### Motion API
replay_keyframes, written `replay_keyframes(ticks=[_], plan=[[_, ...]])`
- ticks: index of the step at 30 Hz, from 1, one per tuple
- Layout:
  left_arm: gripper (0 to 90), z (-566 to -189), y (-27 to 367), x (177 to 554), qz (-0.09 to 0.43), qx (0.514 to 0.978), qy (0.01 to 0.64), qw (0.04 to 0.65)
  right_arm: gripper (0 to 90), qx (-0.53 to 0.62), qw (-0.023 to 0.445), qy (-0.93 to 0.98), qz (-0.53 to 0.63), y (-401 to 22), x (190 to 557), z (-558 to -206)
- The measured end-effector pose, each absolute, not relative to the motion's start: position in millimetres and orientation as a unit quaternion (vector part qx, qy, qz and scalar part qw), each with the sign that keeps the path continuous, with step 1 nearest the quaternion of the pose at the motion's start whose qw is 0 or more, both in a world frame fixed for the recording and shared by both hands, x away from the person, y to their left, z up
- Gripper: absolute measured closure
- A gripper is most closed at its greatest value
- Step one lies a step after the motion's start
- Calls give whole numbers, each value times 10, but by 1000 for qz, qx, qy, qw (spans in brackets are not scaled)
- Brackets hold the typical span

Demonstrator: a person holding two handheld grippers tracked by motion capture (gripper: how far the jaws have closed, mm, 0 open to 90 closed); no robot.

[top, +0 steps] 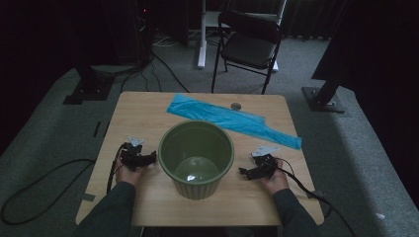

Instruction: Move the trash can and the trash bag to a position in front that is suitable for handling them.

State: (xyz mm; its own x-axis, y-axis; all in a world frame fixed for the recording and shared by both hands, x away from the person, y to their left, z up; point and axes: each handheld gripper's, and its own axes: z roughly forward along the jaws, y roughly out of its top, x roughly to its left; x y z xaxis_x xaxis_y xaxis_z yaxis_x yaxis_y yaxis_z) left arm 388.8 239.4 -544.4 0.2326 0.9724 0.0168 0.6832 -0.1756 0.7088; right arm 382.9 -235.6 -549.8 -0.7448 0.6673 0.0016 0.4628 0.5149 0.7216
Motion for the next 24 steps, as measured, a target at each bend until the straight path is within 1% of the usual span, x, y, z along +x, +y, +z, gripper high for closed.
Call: replay_keyframes(ticks=[1,2,3,4,5,6,7,8,9,10,14,17,20,24], plan=[[182,-5444,2394,3888,244,727,569,297,127,329,139,859,367,-2356,3829,-5498],[184,-5399,2380,3884,229,735,574,279,155,330,141,858,368,-2356,3821,-5496],[190,-5399,2380,3884,229,735,574,279,155,330,141,858,368,-2356,3821,-5496],[190,-5381,2372,3886,224,736,579,272,199,330,141,857,369,-2356,3814,-5491],[201,-5381,2372,3886,224,736,579,272,199,330,141,857,369,-2356,3814,-5491],[201,-5334,2355,3864,214,747,568,270,257,331,141,856,371,-2357,3802,-5482],[429,-5316,2352,3851,207,754,559,274,359,336,143,855,368,-2351,3774,-5459],[495,-5310,2350,3846,199,756,558,278,390,343,143,855,362,-2344,3773,-5443],[503,-5301,2354,3842,188,758,557,284,434,349,141,855,356,-2333,3774,-5424],[547,-5292,2362,3843,172,760,555,293,471,357,132,855,354,-2322,3774,-5402],[567,-5228,2326,3798,153,768,537,313,484,352,122,851,370,-2262,3753,-5345],[570,-5137,2263,3705,142,774,515,339,496,339,128,855,370,-2140,3723,-5271],[570,-5037,2186,3578,152,784,488,353,496,342,160,858,348,-2111,3757,-5215],[562,-4990,2117,3485,157,793,472,353,494,362,192,849,333,-2248,3863,-5165]])
